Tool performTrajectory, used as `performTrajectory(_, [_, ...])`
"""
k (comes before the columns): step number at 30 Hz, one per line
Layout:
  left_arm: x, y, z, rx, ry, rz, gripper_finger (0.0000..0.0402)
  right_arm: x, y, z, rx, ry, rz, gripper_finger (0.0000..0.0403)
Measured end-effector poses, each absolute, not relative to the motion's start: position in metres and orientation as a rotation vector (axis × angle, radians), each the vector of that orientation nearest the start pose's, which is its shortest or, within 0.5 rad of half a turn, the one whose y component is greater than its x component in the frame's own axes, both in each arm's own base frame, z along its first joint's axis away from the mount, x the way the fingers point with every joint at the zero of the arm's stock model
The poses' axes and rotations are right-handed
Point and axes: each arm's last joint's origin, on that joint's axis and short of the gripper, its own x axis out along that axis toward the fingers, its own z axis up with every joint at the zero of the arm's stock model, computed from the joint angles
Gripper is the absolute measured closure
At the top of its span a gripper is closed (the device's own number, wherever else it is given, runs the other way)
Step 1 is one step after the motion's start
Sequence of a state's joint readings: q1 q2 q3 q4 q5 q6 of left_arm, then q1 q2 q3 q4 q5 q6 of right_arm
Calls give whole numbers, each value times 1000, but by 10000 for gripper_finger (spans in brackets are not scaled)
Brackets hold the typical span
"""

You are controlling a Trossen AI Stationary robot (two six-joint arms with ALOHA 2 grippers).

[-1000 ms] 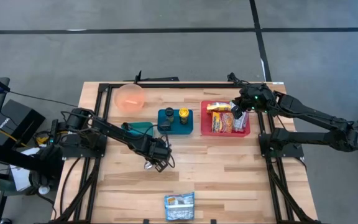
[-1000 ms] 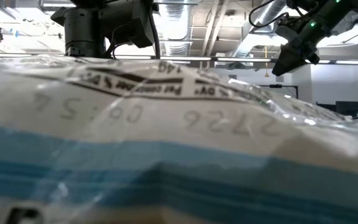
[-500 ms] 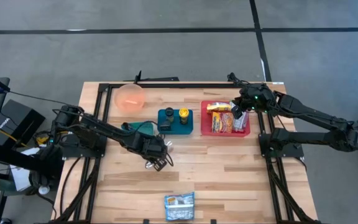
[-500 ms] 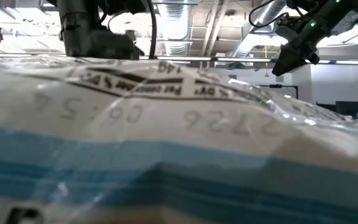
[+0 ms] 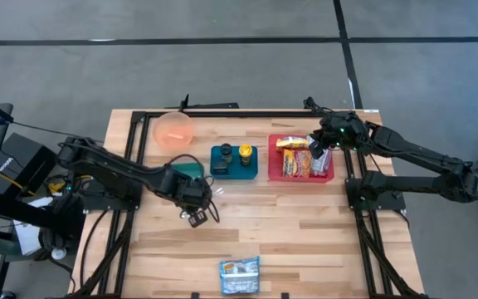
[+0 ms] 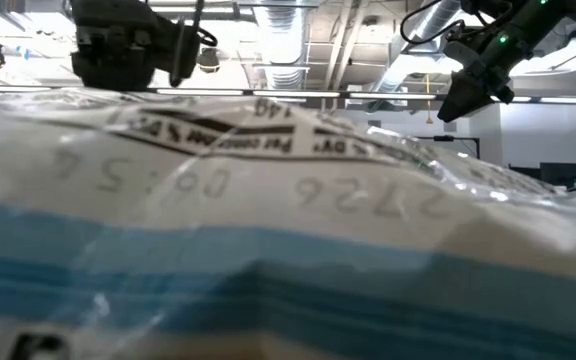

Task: Pick & Place Food Item
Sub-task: Put the silver spoon into the green bin

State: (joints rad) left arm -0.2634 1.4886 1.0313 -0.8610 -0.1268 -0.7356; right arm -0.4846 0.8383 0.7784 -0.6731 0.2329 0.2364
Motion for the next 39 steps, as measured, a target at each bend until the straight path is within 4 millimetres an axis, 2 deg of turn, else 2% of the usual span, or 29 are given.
performTrajectory(10, [232, -55, 237, -189, 1334, 359, 394, 141, -82, 281, 309, 651, -770, 320])
performTrajectory(18, [218, -35, 240, -58, 1472, 408, 394, 142, -82, 282, 309, 649, -770, 320])
performTrajectory(28, [218, -6, 240, 117, 1528, 383, 394, 142, -82, 282, 309, 644, -770, 320])
performTrajectory(36, [211, 8, 226, 288, 1640, 247, 393, 142, -82, 282, 308, 644, -770, 320])
performTrajectory(39, [210, 11, 224, 368, 1653, 260, 393, 142, -82, 282, 307, 644, -769, 320])
